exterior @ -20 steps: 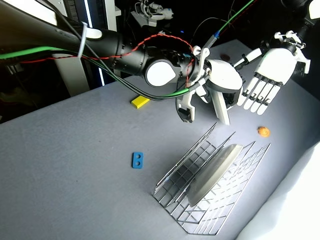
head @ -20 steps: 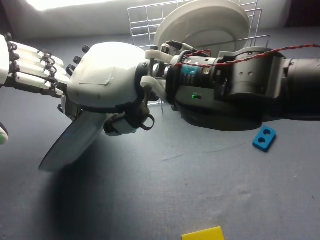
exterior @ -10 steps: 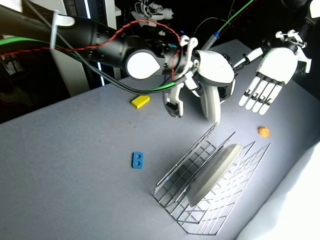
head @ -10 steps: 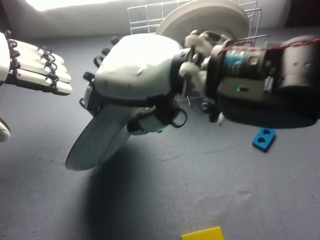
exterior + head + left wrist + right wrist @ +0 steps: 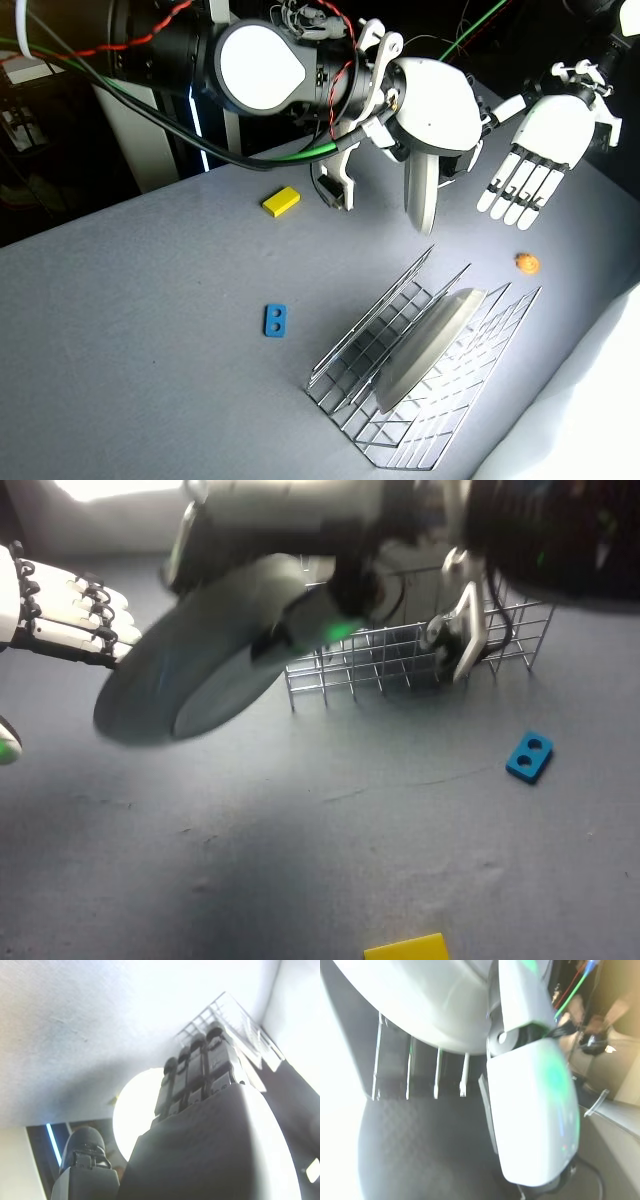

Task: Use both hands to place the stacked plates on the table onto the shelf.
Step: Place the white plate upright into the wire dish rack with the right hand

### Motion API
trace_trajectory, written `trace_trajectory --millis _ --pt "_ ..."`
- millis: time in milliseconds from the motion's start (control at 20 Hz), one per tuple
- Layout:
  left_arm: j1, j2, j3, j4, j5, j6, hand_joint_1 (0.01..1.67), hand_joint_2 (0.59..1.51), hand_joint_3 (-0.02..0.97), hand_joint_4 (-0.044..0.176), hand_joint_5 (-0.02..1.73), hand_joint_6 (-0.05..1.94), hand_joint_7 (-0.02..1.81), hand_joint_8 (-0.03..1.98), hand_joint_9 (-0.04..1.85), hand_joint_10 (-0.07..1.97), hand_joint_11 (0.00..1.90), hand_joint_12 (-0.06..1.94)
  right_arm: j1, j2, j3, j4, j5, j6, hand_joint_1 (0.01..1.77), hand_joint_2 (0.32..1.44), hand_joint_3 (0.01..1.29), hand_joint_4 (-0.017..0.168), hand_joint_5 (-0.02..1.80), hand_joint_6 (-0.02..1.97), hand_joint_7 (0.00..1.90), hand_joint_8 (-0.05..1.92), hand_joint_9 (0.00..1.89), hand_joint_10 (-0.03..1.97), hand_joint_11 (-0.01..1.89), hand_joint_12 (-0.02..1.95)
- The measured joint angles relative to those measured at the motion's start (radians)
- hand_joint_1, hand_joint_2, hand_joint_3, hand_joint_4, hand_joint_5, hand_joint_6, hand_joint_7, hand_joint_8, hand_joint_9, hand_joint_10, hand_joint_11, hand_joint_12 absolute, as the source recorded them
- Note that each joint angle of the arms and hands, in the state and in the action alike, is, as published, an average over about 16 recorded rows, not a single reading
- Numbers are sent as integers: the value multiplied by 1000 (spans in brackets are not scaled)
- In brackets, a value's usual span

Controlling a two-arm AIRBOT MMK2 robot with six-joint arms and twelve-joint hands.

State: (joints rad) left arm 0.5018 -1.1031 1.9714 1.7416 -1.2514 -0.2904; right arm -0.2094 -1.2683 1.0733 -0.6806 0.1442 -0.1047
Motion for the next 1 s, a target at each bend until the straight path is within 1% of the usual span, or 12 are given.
trace_trajectory --millis 150,300,450,700,1000 --pt "-5 0 -6 -1 -3 0 13 1071 17 4 21 7 13 -7 22 9 22 11 41 29 0 -25 -32 102 1355 968 13 -1 924 939 1122 690 1086 933 950 981" --pt "-9 1 -16 -1 -6 0 13 1072 17 4 21 7 14 -7 22 9 22 11 75 59 -1 -25 -68 165 1356 968 13 -1 930 934 1126 678 1087 927 953 978" --pt "-15 1 -30 0 -11 0 13 1074 18 4 21 6 15 -7 22 9 22 11 99 86 -1 -24 -100 211 1356 967 13 -2 930 933 1127 675 1090 925 952 978" --pt "-23 2 -57 -1 -21 -1 13 1076 18 4 21 6 17 -7 21 9 22 11 108 115 5 -21 -139 255 1359 967 13 -2 928 927 1122 684 1090 932 947 982" --pt "-24 3 -84 0 -30 -3 13 1080 18 3 22 7 18 -8 20 9 21 10 87 119 41 -19 -160 262 1367 972 13 -3 925 920 1120 700 1086 937 945 990"
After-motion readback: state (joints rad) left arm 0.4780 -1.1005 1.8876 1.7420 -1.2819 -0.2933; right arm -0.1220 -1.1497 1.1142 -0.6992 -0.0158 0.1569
